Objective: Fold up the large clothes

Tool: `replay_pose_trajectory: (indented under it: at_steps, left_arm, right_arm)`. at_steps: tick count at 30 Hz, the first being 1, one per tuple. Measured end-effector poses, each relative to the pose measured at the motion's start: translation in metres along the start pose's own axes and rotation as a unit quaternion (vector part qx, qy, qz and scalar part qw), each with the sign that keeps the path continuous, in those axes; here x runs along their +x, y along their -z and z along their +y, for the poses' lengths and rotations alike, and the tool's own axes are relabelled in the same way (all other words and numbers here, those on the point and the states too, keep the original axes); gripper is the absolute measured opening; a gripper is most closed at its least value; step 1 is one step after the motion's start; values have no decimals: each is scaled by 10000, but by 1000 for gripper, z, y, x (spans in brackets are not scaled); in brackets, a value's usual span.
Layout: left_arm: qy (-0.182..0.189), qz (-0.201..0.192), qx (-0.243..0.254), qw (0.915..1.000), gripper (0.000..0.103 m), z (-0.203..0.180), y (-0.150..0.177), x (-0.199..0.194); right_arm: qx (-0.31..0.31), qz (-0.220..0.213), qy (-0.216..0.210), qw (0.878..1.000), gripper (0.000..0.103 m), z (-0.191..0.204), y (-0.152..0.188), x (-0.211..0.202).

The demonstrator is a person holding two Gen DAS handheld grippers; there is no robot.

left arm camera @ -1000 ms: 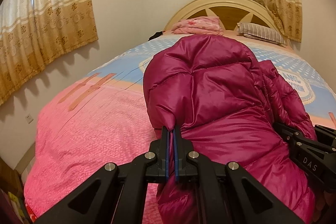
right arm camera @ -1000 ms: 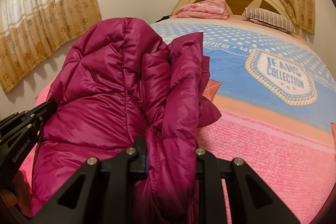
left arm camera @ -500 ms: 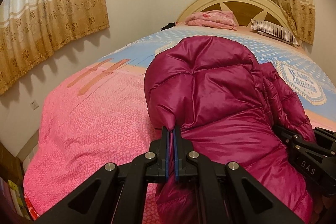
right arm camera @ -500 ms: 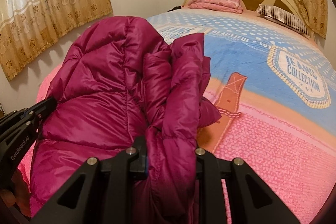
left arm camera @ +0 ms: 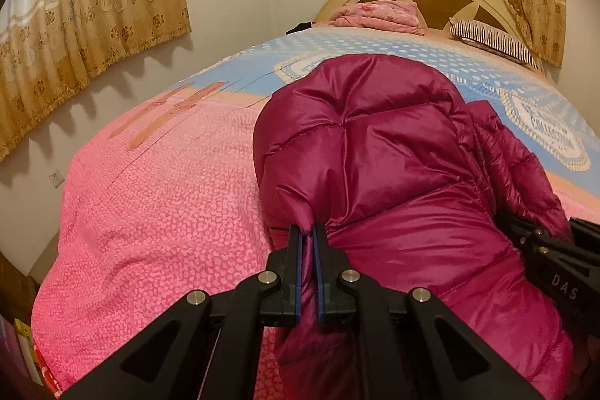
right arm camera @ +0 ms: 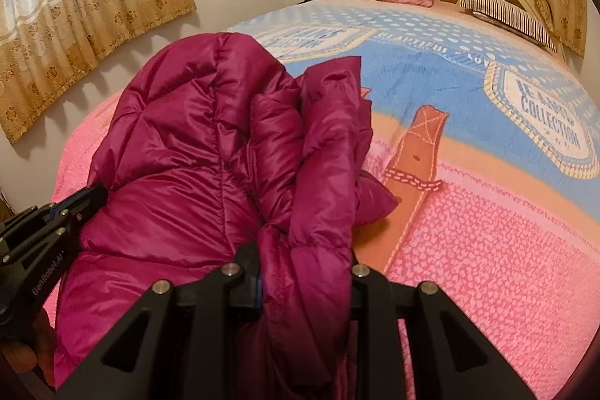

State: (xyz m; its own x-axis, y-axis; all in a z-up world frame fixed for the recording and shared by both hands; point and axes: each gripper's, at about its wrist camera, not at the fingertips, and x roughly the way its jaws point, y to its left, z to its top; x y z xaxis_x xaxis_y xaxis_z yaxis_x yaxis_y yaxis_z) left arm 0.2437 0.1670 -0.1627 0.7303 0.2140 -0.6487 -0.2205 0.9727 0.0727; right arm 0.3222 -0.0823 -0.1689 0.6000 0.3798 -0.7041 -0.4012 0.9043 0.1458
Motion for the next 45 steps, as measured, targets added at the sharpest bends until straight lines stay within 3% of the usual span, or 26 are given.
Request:
replay_pose_trajectory:
  at_steps: [5,9,11,15,16,21,24,26,30,34,39,45]
  left_arm:
    - [27,15,-42,10000,9,-1,4,6]
    - [24,61,-95,9999,16,-3,6,10]
    - [-21,67,-134,9999,24,-2,7,11]
    - [-286,77,-361,9989,60,6,5,12]
    - [-259,70,-421,9988,61,9,5,11]
    - [-230,0,-395,9990,62,16,4,-7]
    - [-221,-211,-440,9986,62,21,2,-38]
    - [-250,-395,-427,9980,62,25,2,-63]
    - [-243,-763,-510,9955,67,39,8,-124]
    - [-365,-1216,-526,9905,76,53,12,-180]
    - [-258,-1691,-745,9824,79,57,7,-227]
    - [-137,-1758,-706,9818,79,54,6,-240]
  right_arm:
    - [16,56,36,10000,28,-1,0,3]
    - [33,82,77,9999,32,-1,0,5]
    - [14,97,124,9999,34,1,0,7]
    - [4,111,190,9998,41,1,0,8]
    - [14,101,199,9997,42,1,0,8]
    - [79,28,210,9997,46,1,0,-1]
    - [104,-93,302,9994,60,1,-1,-18]
    - [65,-280,385,9988,75,1,1,-42]
    - [-9,-698,602,9957,76,8,10,-102]
    - [-3,-1271,666,9897,89,23,28,-167]
    - [-101,-1664,626,9840,90,46,39,-208]
    - [-283,-1906,614,9793,90,59,40,-228]
